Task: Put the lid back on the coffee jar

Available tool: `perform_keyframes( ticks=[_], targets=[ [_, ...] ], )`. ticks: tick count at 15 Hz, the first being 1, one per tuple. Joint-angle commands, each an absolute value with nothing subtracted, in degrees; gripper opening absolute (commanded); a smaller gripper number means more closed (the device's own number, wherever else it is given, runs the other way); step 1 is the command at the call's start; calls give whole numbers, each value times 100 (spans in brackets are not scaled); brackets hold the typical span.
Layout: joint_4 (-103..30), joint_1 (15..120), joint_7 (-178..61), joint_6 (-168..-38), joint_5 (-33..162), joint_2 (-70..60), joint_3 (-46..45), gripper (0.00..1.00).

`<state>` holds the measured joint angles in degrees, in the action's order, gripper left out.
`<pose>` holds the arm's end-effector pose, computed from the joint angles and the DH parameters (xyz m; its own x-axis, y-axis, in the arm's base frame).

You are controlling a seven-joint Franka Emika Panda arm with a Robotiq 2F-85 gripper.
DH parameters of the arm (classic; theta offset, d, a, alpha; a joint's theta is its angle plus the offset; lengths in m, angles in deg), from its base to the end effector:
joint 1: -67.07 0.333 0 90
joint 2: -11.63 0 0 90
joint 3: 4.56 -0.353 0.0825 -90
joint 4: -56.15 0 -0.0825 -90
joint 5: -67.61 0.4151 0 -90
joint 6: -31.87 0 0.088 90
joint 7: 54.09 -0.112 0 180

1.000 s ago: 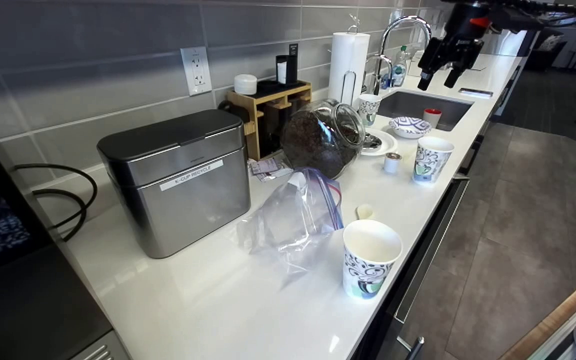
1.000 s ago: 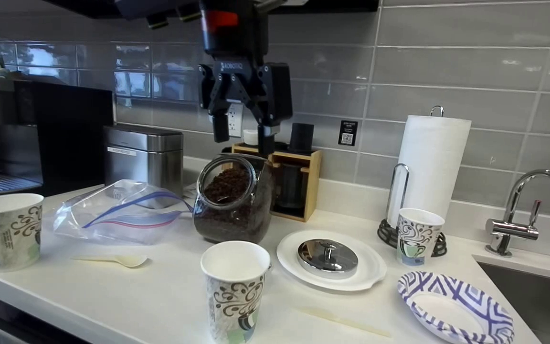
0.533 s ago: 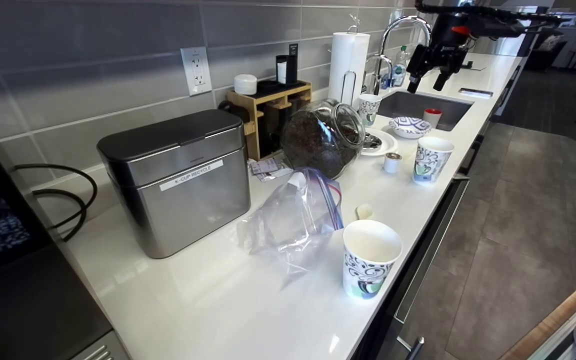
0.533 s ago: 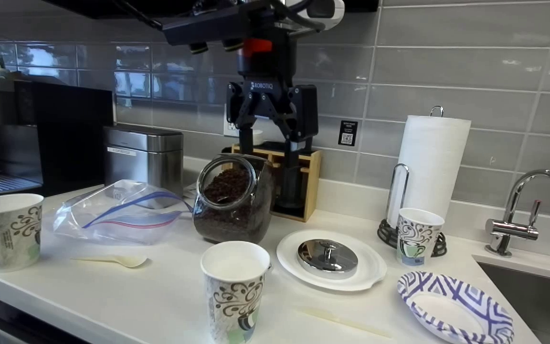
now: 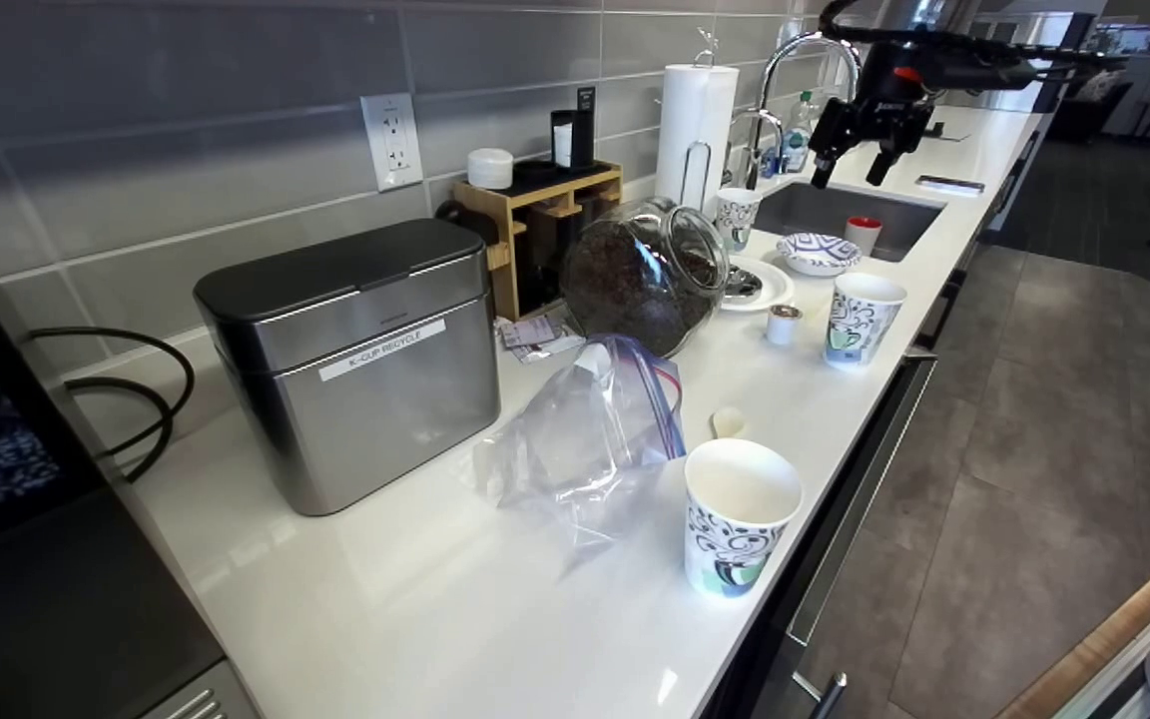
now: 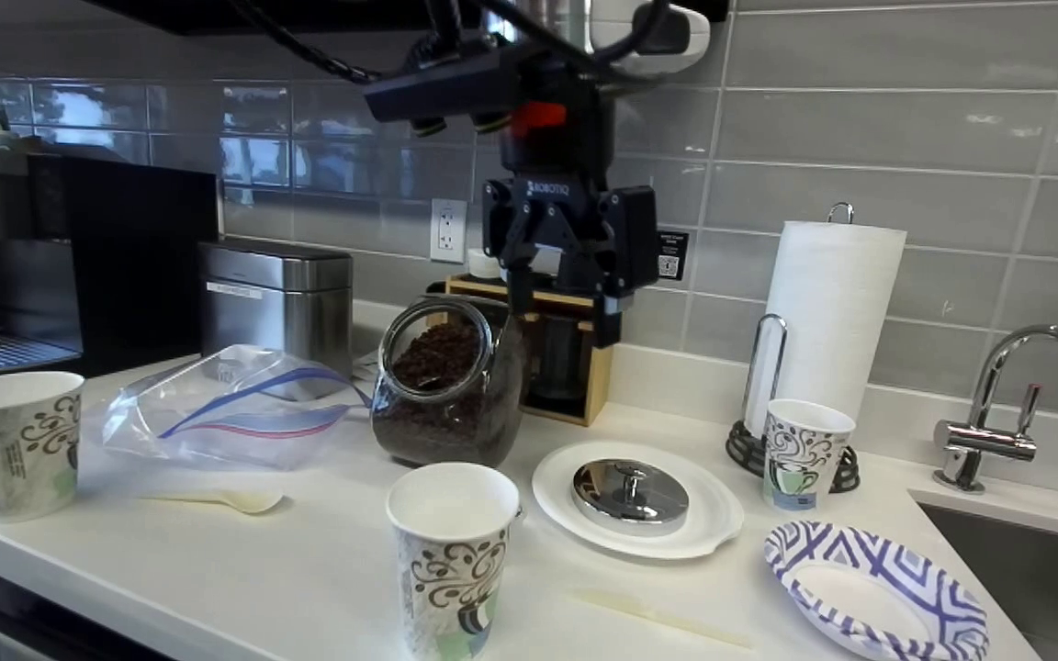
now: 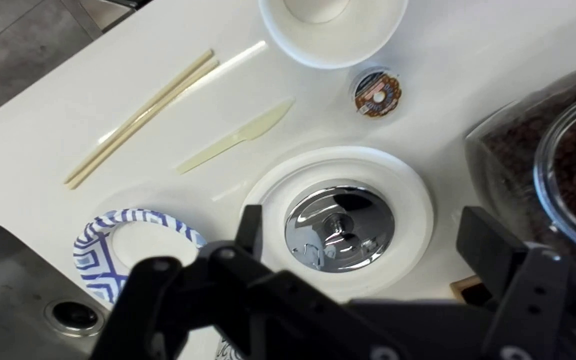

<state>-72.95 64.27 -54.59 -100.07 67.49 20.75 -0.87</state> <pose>0.5321 -0.0615 0.4671 0.9711 -0.1192 0.2068 -0.1197 -0.9928 -0.0102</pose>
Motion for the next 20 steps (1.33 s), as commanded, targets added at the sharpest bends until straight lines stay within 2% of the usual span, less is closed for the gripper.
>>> perform_keyframes(
  ticks=[1,7,20],
  targets=[
    [-6892,6319,-5505,-10701,6594,1317,-60,100],
    [-6334,6332,-4414,-11507,6874,393,-130,100],
    [-5185,6137,-3340,-11094,7209,-899,-522,100]
  ],
)
